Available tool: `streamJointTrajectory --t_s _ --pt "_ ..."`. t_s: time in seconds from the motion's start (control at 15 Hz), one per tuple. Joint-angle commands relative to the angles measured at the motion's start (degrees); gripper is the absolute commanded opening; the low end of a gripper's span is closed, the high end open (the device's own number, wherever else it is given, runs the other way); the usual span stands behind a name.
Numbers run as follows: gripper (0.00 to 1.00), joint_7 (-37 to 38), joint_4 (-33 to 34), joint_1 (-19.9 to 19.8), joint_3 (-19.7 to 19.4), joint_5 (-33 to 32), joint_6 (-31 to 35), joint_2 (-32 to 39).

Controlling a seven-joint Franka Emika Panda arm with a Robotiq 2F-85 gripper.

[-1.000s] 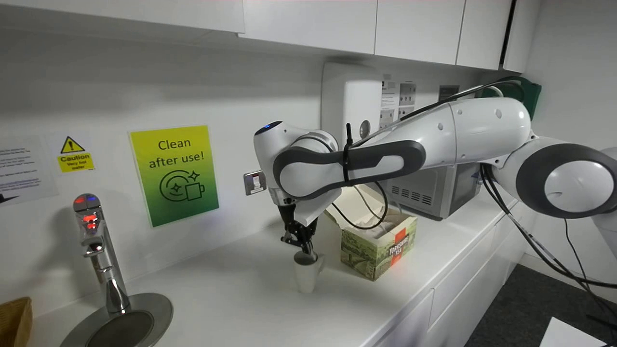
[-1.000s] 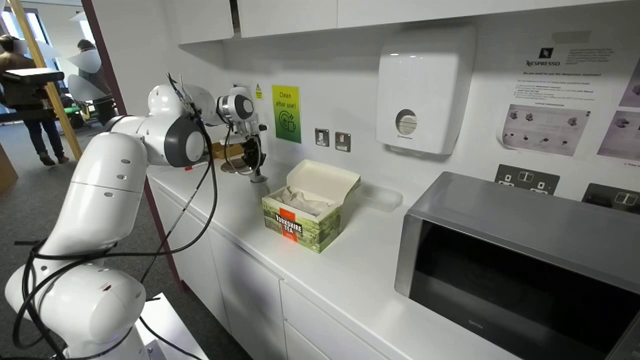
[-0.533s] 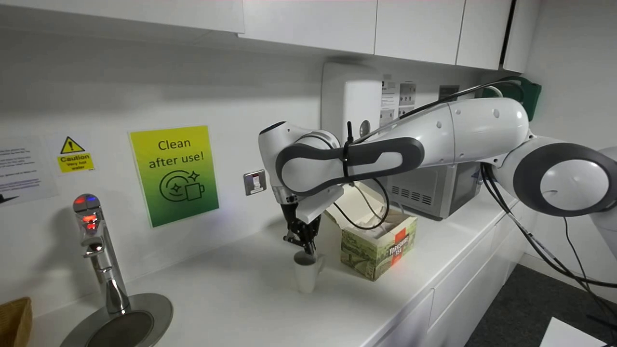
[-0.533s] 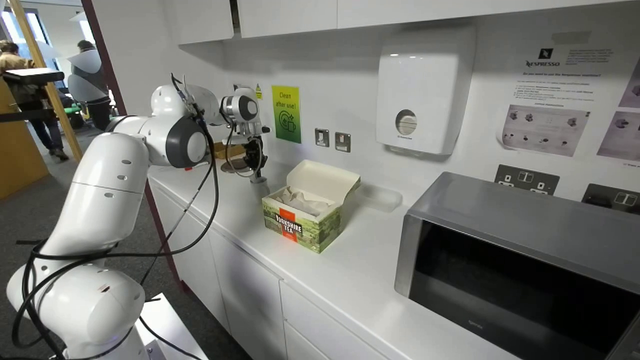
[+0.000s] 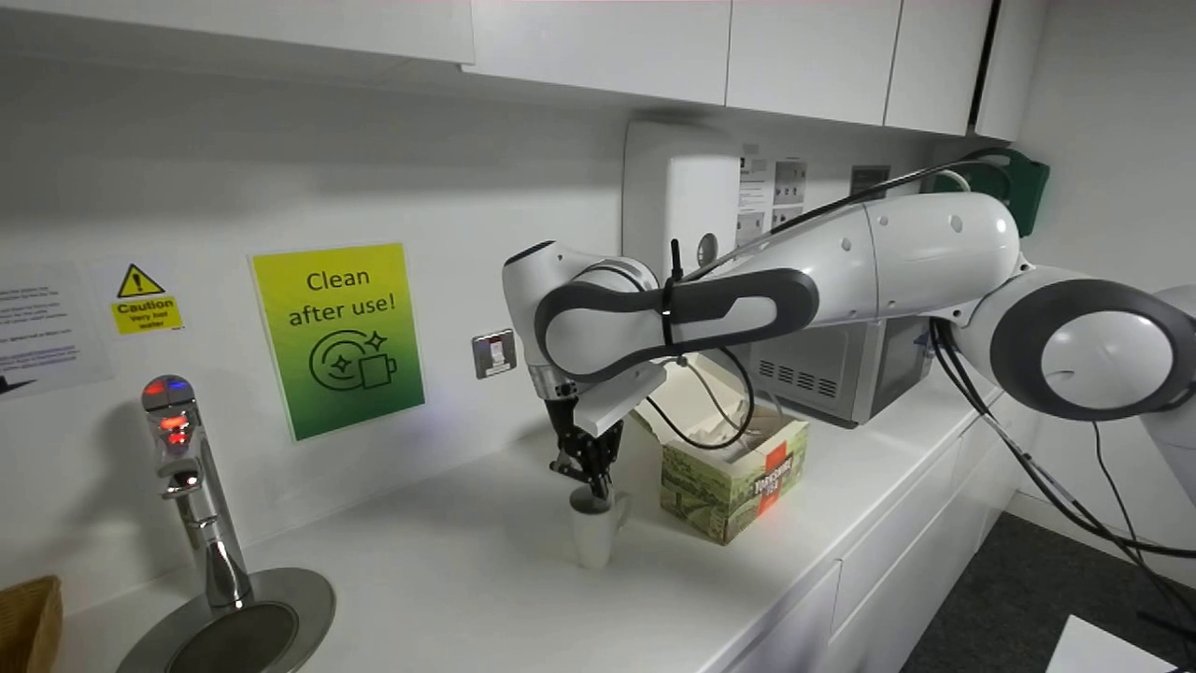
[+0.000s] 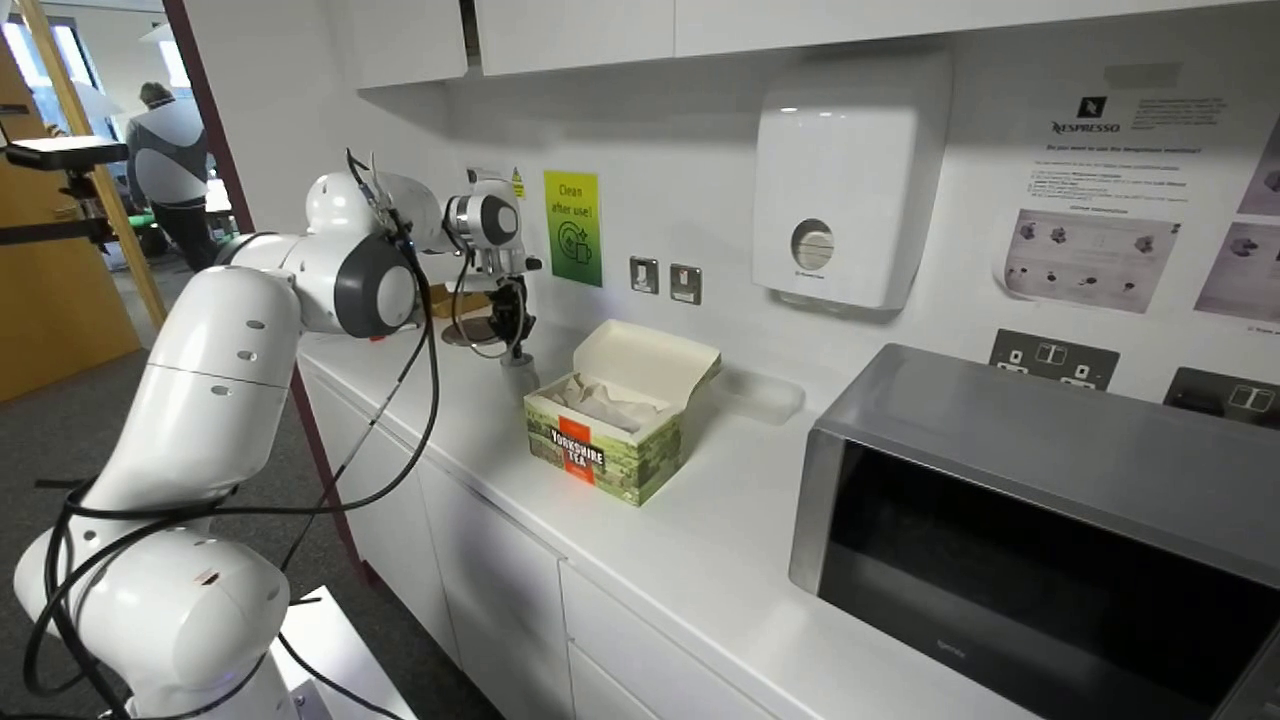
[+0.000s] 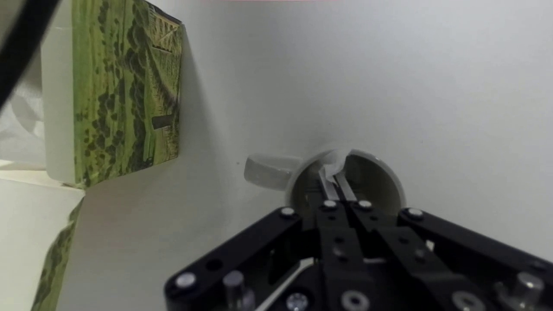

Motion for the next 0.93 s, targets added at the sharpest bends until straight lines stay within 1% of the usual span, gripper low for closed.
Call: streamJointTrajectory --t_s 0.0,0.07,0.13,0.2,0.47,0.6,0.8,0.87 --pt "0.0 -1.1 0.2 -0.8 0.4 1.3 -1.4 0.0" --pt "0.0 -1.0 0.2 -0.9 0.4 1.4 -1.3 0.0" --pt "0.26 -0.9 0.1 -0.9 0.3 1.3 -1.3 0.0" --pt "0.27 -1.0 0.1 -0.9 0.4 1.2 -1.3 -0.1" --pt "0.57 -1.0 -0.7 -0.7 0.4 0.8 -0.8 -1.3" --pt "0.7 -1.0 -0.9 -0.7 0.5 0.8 -0.7 -1.8" --pt "0.94 -1.2 -1.6 -0.5 0.8 0.8 -0.4 -3.3" --pt "0.99 -1.3 -1.8 -0.6 1.0 0.8 -0.2 -3.9"
